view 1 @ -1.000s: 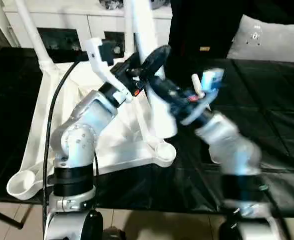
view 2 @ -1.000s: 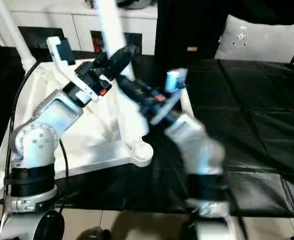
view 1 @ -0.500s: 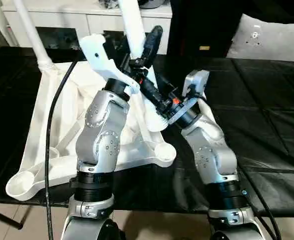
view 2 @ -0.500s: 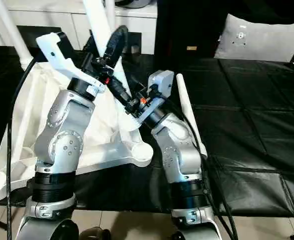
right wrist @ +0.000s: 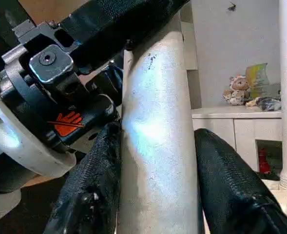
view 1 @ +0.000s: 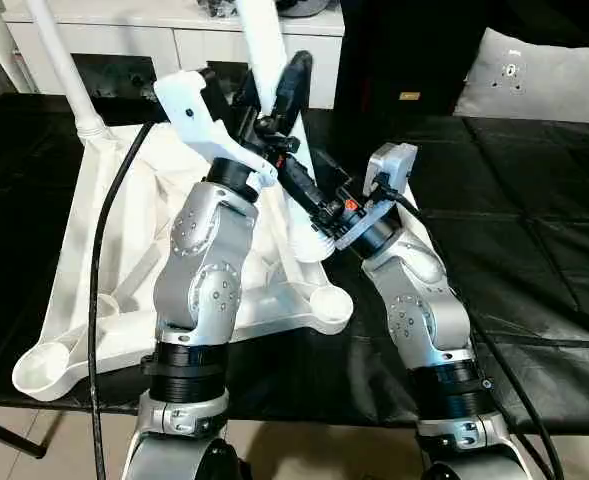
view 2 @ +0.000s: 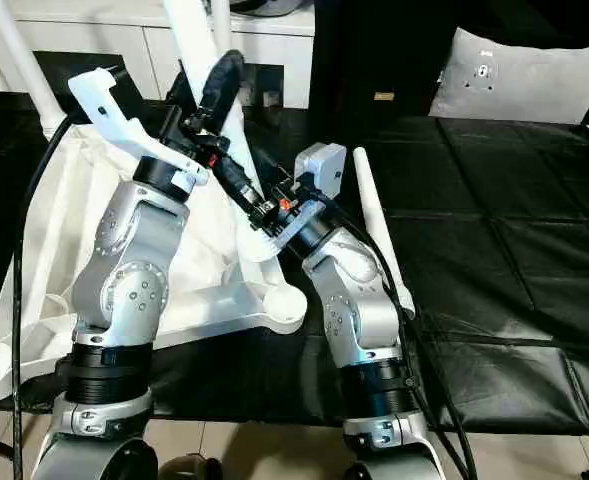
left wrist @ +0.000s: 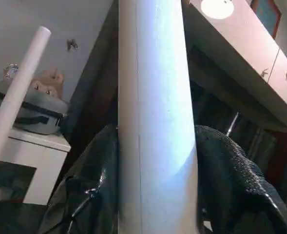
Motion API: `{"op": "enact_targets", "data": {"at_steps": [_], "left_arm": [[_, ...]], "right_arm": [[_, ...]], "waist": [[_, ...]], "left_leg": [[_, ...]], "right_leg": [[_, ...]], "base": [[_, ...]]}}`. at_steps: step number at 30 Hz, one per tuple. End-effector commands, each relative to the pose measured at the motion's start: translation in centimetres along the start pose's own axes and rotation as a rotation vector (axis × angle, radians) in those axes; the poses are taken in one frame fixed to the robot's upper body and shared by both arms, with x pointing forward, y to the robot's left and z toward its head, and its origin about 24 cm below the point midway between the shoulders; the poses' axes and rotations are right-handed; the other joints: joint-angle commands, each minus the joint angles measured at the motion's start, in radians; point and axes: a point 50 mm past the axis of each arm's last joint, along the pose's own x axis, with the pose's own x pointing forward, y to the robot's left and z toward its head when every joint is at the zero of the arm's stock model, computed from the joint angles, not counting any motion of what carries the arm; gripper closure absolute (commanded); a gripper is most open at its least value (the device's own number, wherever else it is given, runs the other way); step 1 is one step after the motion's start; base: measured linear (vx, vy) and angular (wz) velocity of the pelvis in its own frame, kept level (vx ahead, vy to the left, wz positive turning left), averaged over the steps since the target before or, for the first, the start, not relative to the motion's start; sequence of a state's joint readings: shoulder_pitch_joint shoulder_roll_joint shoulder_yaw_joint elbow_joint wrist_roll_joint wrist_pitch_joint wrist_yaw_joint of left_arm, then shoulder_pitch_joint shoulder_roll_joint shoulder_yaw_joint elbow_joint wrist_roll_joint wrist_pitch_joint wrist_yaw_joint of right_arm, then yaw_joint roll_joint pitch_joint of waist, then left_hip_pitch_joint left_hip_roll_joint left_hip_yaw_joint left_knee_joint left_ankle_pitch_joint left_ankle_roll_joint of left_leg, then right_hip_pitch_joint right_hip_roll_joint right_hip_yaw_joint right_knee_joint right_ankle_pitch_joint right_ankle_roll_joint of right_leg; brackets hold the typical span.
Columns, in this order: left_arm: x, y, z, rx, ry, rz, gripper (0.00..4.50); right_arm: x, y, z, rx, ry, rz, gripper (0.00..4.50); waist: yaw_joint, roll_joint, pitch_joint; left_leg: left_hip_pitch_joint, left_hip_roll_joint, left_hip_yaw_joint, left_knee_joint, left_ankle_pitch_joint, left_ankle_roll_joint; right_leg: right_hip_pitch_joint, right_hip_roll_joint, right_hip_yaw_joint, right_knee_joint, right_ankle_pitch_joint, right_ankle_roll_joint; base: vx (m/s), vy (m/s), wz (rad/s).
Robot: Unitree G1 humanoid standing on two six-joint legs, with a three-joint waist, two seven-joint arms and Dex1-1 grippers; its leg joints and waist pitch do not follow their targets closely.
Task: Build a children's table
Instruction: Pick table leg
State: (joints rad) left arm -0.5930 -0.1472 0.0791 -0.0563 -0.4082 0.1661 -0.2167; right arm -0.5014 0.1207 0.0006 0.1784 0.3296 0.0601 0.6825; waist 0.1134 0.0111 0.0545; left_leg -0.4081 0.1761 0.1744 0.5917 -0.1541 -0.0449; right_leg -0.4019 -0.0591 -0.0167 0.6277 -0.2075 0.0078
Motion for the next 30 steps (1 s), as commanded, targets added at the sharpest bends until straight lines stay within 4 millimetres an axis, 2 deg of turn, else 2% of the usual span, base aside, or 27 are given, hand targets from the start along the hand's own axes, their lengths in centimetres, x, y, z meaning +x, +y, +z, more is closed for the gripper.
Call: {"op": "enact_targets", "data": {"at_steps": [1,4,18,19,20,23,24,30], "left_arm": [[0.3,-1.2,-0.7,-0.02,0.019,-0.042,2.46],[0.3,-1.2,-0.8,-0.019,0.024,-0.045,2.67],[0.4,0.0,-0.6,0.021,0.04,-0.006,2.73],[0.5,0.2,-0.6,0.024,0.039,0.0,2.73],[0.5,0.3,-0.6,0.028,0.039,0.003,2.73],[0.5,0.7,-0.4,0.047,0.04,0.013,2.73],[0.6,0.8,-0.3,0.053,0.04,0.016,2.73],[0.6,2.5,0.2,0.115,0.061,0.044,2.73]], "right_arm": [[0.1,0.1,-0.3,-0.003,0.019,0.003,2.7],[0.1,0.1,-0.3,-0.015,0.023,-0.002,2.7],[-0.1,-0.2,-0.7,-0.025,0.073,-0.006,2.7],[-0.1,-0.2,-0.8,-0.02,0.081,-0.002,2.14],[-0.2,-0.3,-0.9,-0.018,0.083,-0.003,2.0],[-0.3,-0.4,-0.9,-0.015,0.096,0.0,1.91],[-0.3,-0.4,-0.9,-0.016,0.099,0.001,1.67],[-1.4,-0.9,-1.2,-0.028,0.177,0.04,1.31]], "waist": [[0.0,0.001,-0.071],[0.0,0.001,-0.07],[0.001,0.0,-0.072],[0.001,0.0,-0.072],[0.001,0.0,-0.072],[0.002,0.001,-0.072],[0.001,0.001,-0.072],[0.002,0.0,-0.073]], "left_leg": [[0.028,0.045,-0.019,-0.068,-0.224,0.006],[0.027,0.046,-0.02,-0.068,-0.226,0.002],[0.028,0.045,-0.019,-0.066,-0.21,0.009],[0.028,0.045,-0.019,-0.065,-0.21,0.01],[0.028,0.045,-0.019,-0.065,-0.207,0.012],[0.029,0.045,-0.019,-0.065,-0.205,0.012],[0.028,0.045,-0.019,-0.066,-0.209,0.01],[0.029,0.043,-0.019,-0.064,-0.202,0.005]], "right_leg": [[0.042,-0.066,0.028,-0.074,-0.074,-0.159],[0.042,-0.066,0.028,-0.075,-0.076,-0.159],[0.044,-0.066,0.028,-0.072,-0.048,-0.165],[0.044,-0.067,0.028,-0.072,-0.049,-0.166],[0.044,-0.067,0.028,-0.071,-0.047,-0.166],[0.044,-0.066,0.028,-0.071,-0.048,-0.165],[0.044,-0.066,0.028,-0.072,-0.054,-0.163],[0.046,-0.065,0.027,-0.07,-0.045,-0.158]], "base": [[0.0,0.0,0.0],[0.0,0.0,0.0],[0.0,0.0,0.0],[0.0,0.0,0.0],[0.0,0.0,0.0],[0.0,0.0,0.0],[0.0,0.0,0.0],[0.0,0.0,0.0]]}}
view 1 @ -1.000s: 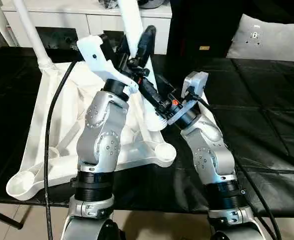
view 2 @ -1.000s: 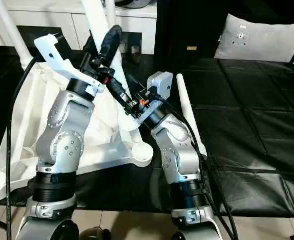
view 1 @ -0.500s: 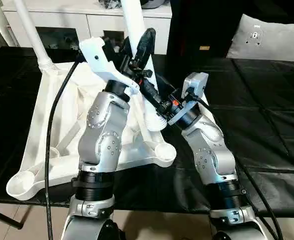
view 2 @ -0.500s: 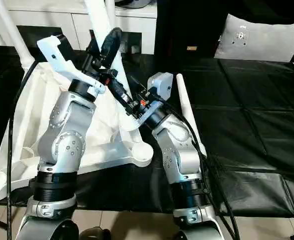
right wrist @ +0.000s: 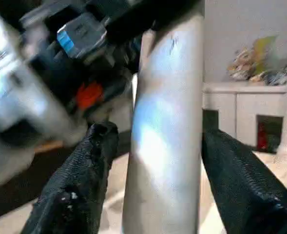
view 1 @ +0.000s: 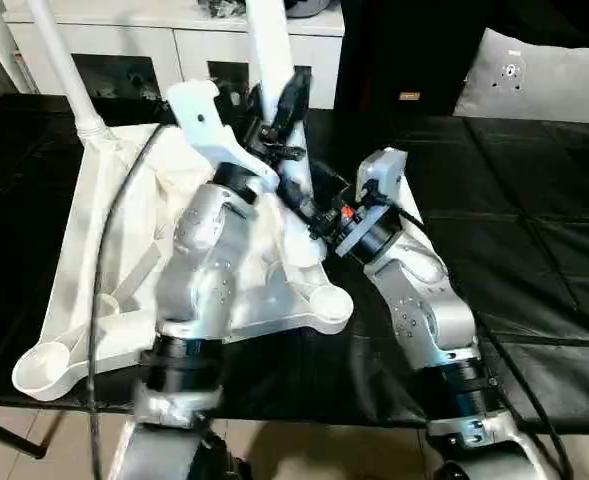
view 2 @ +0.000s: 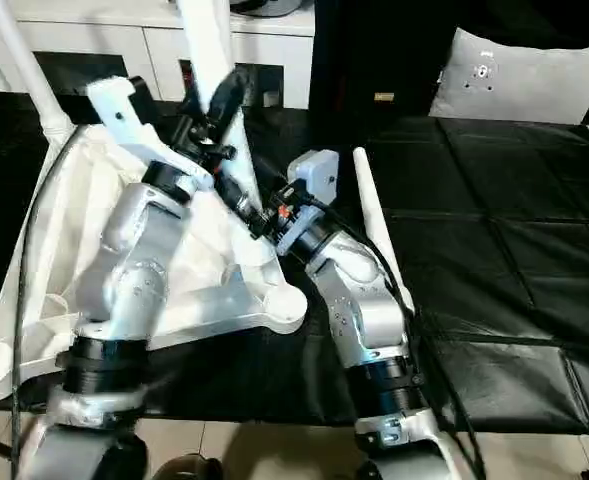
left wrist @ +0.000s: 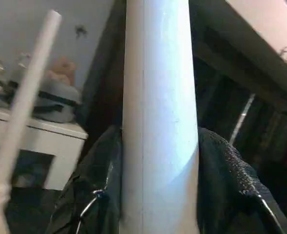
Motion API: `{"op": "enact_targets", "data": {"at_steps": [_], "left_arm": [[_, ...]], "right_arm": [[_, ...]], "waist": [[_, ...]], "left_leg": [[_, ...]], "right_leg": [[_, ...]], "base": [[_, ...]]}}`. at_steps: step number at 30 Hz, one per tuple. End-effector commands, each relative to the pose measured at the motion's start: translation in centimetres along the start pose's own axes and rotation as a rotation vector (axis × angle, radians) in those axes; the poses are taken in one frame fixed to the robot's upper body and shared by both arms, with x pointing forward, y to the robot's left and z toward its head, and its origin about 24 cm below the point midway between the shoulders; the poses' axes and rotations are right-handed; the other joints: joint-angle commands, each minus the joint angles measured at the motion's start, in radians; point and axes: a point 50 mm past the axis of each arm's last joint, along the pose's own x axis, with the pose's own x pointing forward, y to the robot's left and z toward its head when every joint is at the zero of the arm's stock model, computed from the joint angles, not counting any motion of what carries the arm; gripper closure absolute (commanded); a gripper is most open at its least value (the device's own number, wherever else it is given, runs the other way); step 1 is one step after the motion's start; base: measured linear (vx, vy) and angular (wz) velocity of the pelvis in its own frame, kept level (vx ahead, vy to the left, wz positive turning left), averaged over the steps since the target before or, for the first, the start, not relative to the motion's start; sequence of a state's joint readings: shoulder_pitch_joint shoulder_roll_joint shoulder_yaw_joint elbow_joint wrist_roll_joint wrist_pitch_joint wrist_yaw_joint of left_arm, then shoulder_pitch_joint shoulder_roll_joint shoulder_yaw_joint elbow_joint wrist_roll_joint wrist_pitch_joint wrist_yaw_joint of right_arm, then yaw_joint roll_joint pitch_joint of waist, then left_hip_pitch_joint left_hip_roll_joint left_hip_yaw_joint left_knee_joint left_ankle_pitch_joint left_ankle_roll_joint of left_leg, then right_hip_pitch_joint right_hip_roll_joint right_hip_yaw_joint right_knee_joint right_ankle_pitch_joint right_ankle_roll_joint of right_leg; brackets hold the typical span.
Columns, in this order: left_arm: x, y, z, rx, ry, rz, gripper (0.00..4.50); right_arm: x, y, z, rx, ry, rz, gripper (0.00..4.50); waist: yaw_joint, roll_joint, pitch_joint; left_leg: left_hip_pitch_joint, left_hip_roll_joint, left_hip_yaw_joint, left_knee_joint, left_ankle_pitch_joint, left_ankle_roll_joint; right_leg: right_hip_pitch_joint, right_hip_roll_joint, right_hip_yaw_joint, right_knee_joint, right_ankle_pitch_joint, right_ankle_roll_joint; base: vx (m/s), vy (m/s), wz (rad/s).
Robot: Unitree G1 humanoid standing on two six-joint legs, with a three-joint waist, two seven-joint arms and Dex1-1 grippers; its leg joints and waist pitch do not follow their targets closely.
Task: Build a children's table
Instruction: Pick table leg
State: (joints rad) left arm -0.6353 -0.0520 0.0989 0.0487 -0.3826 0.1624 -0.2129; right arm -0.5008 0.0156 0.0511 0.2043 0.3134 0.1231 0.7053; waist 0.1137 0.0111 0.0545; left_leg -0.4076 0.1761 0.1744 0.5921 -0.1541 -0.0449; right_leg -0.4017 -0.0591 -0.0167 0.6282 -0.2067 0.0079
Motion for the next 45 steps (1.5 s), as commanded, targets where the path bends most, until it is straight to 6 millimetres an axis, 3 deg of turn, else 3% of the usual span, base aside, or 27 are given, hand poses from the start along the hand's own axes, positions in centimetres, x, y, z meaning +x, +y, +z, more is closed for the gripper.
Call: {"op": "enact_targets", "data": {"at_steps": [1,5,10,17,21,25,30,33,45], "left_arm": [[0.3,0.5,0.5,0.037,0.002,-0.011,2.73],[0.2,1.3,0.8,0.053,0.024,-0.03,2.73],[0.0,1.7,0.7,0.05,0.06,-0.075,2.73],[-0.2,1.1,0.7,-0.017,0.077,-0.191,2.73],[-0.2,0.7,1.2,-0.167,0.049,-0.252,2.73],[-0.9,-0.5,1.4,-0.302,0.086,-0.448,2.73],[-1.7,-1.7,1.2,-0.26,0.146,-0.617,2.73],[-1.7,-2.3,1.1,-0.229,0.155,-0.654,2.73],[-2.3,-4.3,0.6,-0.205,0.184,-0.78,2.73]], "right_arm": [[-0.8,-0.1,-0.4,0.011,0.054,0.023,1.16],[-2.1,-0.8,0.0,0.026,0.104,0.033,0.82],[-3.3,-2.1,1.4,0.066,0.122,0.037,0.45],[-4.5,-3.5,2.4,0.082,0.225,0.086,0.44],[-5.1,-3.1,2.9,0.123,0.259,0.22,0.44],[-5.5,-2.5,3.3,0.176,0.297,0.358,0.44],[-5.4,-1.7,3.3,0.187,0.334,0.449,0.44],[-5.2,-1.3,3.1,0.191,0.346,0.473,0.44],[-4.3,-1.0,2.2,0.202,0.36,0.47,0.44]], "waist": [[0.002,0.0,-0.073],[0.007,0.0,-0.075],[0.009,0.0,-0.075],[0.008,-0.005,-0.074],[0.01,-0.008,-0.074],[0.012,-0.013,-0.075],[0.011,-0.012,-0.07],[0.009,-0.011,-0.07],[0.007,-0.01,-0.071]], "left_leg": [[0.029,0.042,-0.019,-0.064,-0.197,0.006],[0.029,0.042,-0.018,-0.06,-0.169,0.013],[0.031,0.043,-0.017,-0.059,-0.181,0.015],[0.03,0.04,-0.014,-0.056,-0.176,0.01],[0.028,0.04,-0.013,-0.052,-0.169,0.027],[0.029,0.039,-0.012,-0.05,-0.153,0.042],[0.03,0.043,-0.012,-0.053,-0.172,0.038],[0.031,0.044,-0.013,-0.056,-0.186,0.02],[0.031,0.042,-0.013,-0.056,-0.185,0.007]], "right_leg": [[0.046,-0.066,0.027,-0.071,-0.042,-0.16],[0.047,-0.064,0.026,-0.065,-0.003,-0.171],[0.046,-0.067,0.027,-0.067,-0.036,-0.184],[0.048,-0.067,0.026,-0.068,-0.065,-0.196],[0.051,-0.067,0.025,-0.067,-0.05,-0.221],[0.051,-0.067,0.024,-0.066,-0.055,-0.233],[0.046,-0.067,0.025,-0.071,-0.12,-0.214],[0.046,-0.069,0.026,-0.073,-0.142,-0.206],[0.046,-0.067,0.027,-0.071,-0.124,-0.202]], "base": [[0.0,0.0,0.0],[0.0,0.0,0.0],[0.0,0.0,0.0],[0.0,0.0,0.0],[0.0,0.0,0.0],[0.0,0.0,0.0],[0.0,0.0,0.0],[0.0,0.0,0.0],[0.0,0.0,0.0]]}}
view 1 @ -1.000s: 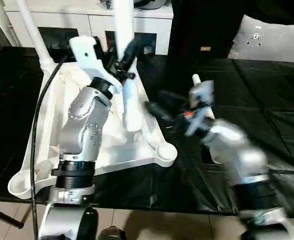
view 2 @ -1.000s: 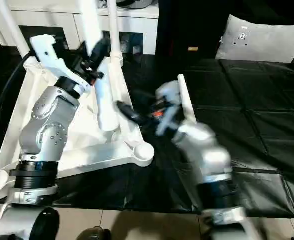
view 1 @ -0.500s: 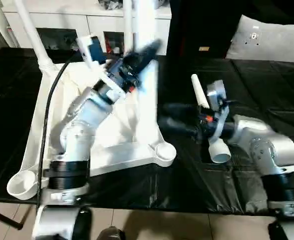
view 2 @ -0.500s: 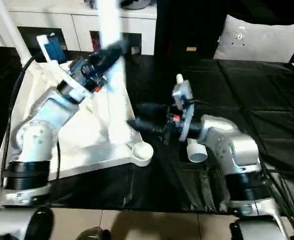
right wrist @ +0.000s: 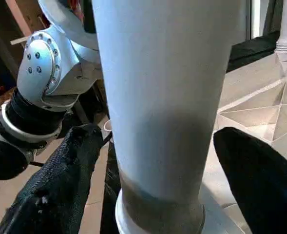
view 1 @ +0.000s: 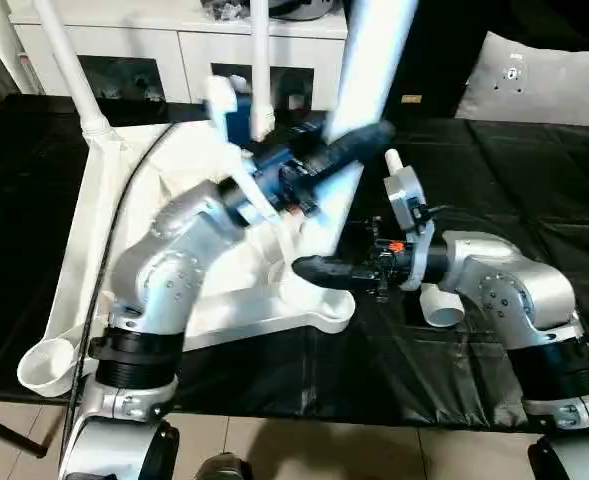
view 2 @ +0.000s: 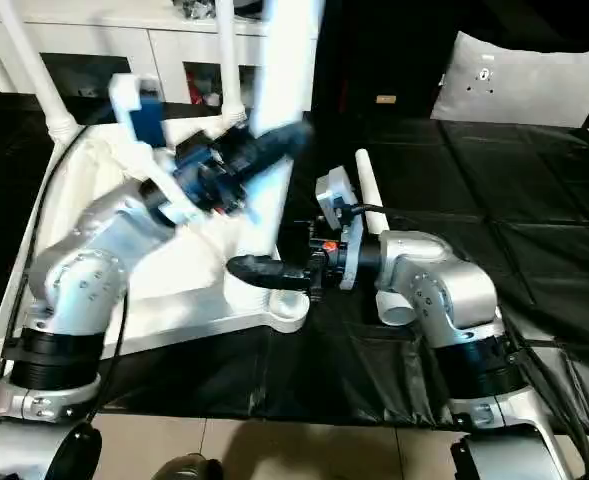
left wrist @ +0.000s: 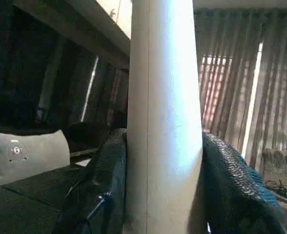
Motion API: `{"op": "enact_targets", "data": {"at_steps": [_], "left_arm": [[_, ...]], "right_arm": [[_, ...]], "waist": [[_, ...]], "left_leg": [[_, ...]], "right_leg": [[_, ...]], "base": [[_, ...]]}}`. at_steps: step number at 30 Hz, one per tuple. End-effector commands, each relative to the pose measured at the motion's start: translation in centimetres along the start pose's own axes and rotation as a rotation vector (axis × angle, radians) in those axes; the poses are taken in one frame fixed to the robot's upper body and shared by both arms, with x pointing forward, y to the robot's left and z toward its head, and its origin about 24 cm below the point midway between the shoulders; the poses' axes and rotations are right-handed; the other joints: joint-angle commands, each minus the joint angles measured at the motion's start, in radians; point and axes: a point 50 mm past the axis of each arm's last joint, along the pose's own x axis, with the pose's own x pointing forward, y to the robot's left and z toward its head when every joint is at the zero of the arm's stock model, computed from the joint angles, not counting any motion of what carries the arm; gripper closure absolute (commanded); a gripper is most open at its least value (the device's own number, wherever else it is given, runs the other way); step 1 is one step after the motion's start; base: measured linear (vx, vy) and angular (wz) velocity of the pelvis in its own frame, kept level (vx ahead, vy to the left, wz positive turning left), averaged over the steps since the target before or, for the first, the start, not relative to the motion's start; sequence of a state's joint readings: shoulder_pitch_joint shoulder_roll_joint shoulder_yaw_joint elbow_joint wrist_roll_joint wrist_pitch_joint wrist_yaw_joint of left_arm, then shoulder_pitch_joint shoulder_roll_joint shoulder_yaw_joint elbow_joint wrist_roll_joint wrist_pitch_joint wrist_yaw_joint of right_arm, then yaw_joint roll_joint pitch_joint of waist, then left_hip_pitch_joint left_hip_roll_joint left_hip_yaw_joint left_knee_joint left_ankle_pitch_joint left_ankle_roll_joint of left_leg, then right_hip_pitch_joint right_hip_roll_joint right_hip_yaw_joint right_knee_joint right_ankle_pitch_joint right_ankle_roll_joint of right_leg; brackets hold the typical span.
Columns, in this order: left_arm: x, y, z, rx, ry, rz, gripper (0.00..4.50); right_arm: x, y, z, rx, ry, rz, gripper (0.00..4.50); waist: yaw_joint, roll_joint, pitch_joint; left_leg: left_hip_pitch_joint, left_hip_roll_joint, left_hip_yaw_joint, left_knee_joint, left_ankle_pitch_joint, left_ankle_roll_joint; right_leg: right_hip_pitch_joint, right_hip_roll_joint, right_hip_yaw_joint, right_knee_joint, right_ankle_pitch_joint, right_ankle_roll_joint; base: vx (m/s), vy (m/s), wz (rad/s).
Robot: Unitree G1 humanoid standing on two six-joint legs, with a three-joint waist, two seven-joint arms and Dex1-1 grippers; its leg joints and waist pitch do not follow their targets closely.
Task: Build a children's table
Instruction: Pick table leg
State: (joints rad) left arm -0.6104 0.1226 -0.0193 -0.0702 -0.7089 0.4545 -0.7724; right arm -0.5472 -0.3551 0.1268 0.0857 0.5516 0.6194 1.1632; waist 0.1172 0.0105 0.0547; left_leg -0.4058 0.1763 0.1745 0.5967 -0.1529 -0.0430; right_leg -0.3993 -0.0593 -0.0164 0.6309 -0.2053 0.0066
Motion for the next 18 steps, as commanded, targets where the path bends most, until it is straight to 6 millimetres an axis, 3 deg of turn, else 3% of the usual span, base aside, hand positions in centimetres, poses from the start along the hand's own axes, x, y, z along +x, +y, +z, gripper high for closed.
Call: {"op": "enact_targets", "data": {"at_steps": [1,8,18], "left_arm": [[0.3,-0.6,0.0,0.012,0.004,-0.038,2.73],[0.4,-1.1,-0.2,-0.001,0.017,-0.072,2.73],[0.7,-1.2,-0.3,-0.002,0.003,-0.07,2.73]], "right_arm": [[0.2,-0.1,0.3,-0.016,0.001,-0.004,0.44],[0.3,-0.2,-0.1,-0.008,0.014,-0.004,0.44],[0.4,-0.3,-0.7,0.014,0.026,0.004,1.33]], "waist": [[0.003,-0.009,-0.072],[0.002,-0.007,-0.072],[0.003,-0.01,-0.072]], "left_leg": [[0.029,0.043,-0.013,-0.061,-0.186,0.005],[0.029,0.042,-0.013,-0.061,-0.189,0.004],[0.029,0.042,-0.013,-0.06,-0.184,0.008]], "right_leg": [[0.044,-0.067,0.026,-0.074,-0.125,-0.202],[0.043,-0.066,0.026,-0.074,-0.126,-0.203],[0.046,-0.066,0.026,-0.073,-0.115,-0.207]], "base": [[0.0,0.0,0.0],[0.0,0.0,0.0],[0.0,0.0,0.0]]}}
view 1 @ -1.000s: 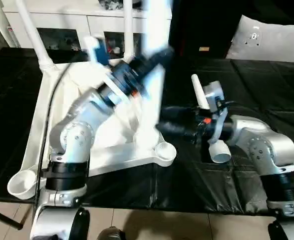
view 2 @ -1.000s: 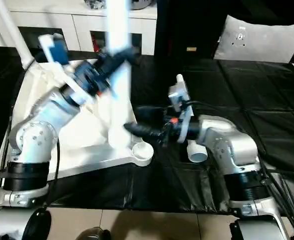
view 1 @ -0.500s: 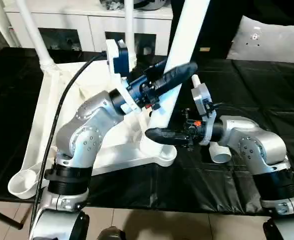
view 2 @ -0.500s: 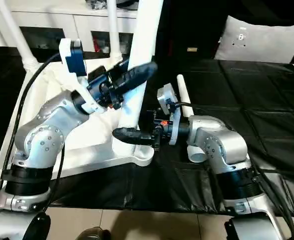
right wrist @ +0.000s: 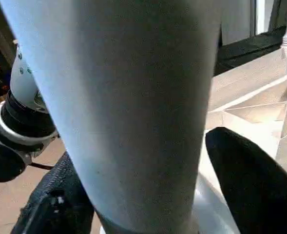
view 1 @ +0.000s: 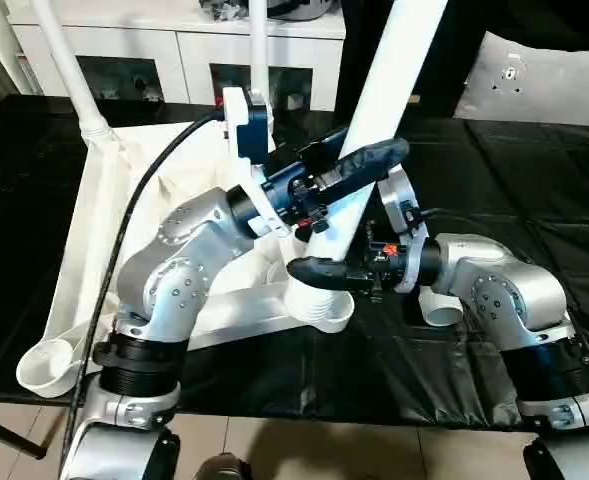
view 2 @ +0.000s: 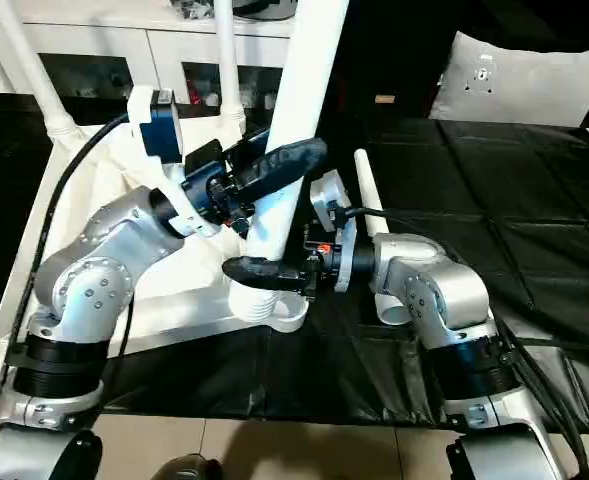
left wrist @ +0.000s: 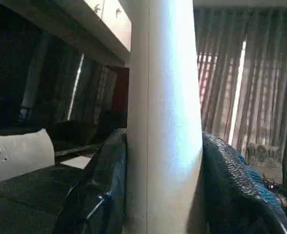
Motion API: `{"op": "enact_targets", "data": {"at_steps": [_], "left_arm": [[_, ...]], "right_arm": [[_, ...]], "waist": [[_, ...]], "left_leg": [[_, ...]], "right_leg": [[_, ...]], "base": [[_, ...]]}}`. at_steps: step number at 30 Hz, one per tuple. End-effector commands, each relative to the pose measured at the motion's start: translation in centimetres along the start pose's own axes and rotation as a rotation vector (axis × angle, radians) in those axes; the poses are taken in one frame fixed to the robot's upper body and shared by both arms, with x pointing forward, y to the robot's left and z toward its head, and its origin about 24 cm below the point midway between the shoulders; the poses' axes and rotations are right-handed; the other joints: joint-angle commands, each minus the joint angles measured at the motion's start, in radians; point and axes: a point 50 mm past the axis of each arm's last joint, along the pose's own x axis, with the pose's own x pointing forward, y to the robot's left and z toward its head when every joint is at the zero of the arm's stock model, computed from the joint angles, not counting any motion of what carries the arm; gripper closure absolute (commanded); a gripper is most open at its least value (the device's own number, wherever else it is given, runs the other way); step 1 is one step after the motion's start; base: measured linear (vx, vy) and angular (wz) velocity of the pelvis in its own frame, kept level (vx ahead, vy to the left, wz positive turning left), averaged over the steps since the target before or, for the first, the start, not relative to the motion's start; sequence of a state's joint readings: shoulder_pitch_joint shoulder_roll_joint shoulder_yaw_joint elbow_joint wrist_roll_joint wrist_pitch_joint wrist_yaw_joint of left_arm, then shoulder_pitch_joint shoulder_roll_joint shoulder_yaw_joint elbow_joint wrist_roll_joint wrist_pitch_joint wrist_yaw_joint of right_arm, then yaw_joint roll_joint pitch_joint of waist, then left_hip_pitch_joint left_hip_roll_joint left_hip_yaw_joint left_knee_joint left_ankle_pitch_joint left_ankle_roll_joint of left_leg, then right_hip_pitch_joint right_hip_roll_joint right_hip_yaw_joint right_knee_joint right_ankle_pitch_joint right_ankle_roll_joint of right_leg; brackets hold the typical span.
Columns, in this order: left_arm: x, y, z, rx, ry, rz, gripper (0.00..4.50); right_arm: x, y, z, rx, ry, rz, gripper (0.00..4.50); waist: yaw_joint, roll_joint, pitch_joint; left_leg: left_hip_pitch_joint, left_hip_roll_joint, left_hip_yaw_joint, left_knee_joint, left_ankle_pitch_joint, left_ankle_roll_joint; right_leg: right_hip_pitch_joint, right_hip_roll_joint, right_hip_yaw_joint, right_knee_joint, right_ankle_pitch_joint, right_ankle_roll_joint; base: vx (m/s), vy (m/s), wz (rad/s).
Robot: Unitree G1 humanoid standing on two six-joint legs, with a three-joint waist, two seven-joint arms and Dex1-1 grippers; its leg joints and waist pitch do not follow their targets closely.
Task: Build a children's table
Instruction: Pick table leg
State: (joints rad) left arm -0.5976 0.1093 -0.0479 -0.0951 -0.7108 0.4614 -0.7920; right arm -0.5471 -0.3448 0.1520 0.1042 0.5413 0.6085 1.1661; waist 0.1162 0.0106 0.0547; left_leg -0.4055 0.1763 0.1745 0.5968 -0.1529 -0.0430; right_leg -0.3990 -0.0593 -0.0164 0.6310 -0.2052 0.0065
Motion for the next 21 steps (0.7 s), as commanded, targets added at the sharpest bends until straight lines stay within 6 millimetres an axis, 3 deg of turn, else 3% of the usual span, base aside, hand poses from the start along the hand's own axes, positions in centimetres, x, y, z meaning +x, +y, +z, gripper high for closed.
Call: {"op": "enact_targets", "data": {"at_steps": [1,14,16,21], "left_arm": [[0.3,-0.3,0.2,0.009,-0.004,-0.021,2.73],[0.4,-0.8,-0.2,-0.019,0.029,-0.04,2.75],[0.6,-1.4,-0.5,-0.069,0.033,-0.082,2.19],[1.2,-2.6,-1.2,-0.089,0.06,-0.142,1.76]], "right_arm": [[-0.1,-0.3,-0.2,0.006,0.011,-0.01,1.45],[0.0,-0.4,-0.5,0.009,0.018,-0.025,2.38],[0.1,-0.7,-0.7,-0.002,0.02,-0.052,2.5],[0.6,-1.6,-1.3,-0.032,0.042,-0.143,2.56]], "waist": [[0.004,-0.008,-0.073],[0.003,-0.008,-0.073],[0.004,-0.006,-0.073],[0.003,-0.006,-0.072]], "left_leg": [[0.029,0.042,-0.013,-0.06,-0.18,0.008],[0.03,0.042,-0.013,-0.059,-0.181,0.01],[0.029,0.041,-0.013,-0.058,-0.181,0.007],[0.028,0.042,-0.013,-0.06,-0.189,0.001]], "right_leg": [[0.045,-0.066,0.026,-0.072,-0.113,-0.206],[0.044,-0.065,0.025,-0.072,-0.107,-0.21],[0.045,-0.066,0.025,-0.07,-0.104,-0.213],[0.043,-0.066,0.026,-0.071,-0.11,-0.216]], "base": [[0.0,0.0,0.0],[0.0,0.0,0.0],[0.0,0.0,0.0],[0.0,0.0,0.0]]}}
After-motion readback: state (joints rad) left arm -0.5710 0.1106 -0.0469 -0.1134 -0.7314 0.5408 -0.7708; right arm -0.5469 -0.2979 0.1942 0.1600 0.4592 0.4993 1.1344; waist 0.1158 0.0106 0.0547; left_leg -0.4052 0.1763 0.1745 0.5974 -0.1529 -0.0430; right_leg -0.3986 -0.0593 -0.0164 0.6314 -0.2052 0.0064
